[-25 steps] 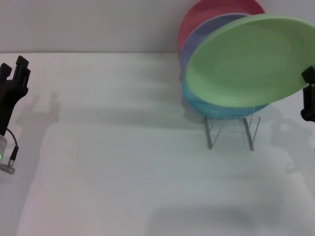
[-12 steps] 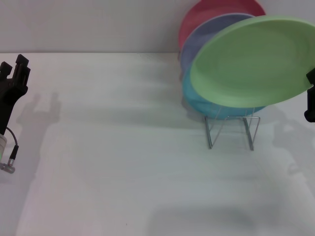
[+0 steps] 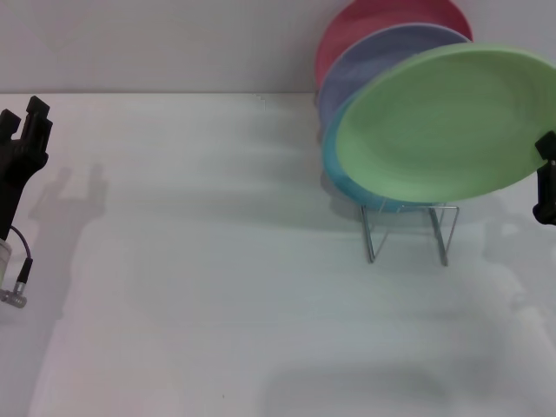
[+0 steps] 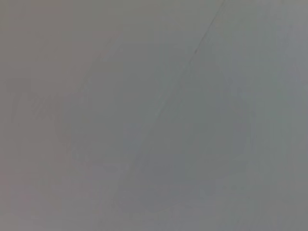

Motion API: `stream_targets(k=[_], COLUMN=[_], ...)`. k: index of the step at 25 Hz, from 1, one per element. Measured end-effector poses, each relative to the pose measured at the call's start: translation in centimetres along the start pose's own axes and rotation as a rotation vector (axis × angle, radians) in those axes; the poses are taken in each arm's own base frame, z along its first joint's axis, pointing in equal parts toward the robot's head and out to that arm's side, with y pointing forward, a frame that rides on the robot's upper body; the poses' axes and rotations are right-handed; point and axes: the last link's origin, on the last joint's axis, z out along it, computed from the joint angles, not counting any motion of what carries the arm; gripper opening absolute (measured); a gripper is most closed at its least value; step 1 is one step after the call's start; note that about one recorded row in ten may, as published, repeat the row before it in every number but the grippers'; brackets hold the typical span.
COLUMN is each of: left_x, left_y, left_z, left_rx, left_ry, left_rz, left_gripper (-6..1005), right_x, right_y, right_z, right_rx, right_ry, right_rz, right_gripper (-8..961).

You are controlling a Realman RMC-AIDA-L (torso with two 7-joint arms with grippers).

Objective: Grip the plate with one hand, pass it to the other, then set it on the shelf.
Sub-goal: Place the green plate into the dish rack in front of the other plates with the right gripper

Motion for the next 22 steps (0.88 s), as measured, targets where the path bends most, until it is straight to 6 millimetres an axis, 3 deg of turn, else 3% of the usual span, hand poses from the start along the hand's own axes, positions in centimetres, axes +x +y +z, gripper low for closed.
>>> stream_targets(k=[22], left_x=[0.14], left_y=[0.02], left_z=[0.1], left_rx=[-0.004], left_ry=[0.005], left_rz=[0.002], left_gripper=[558], right_x=[0.17], right_y=[0.04], right_z=[-0.34], right_rx=[-0.006], right_ry=[0.013], right_rz=[-0.033], right_gripper=[21])
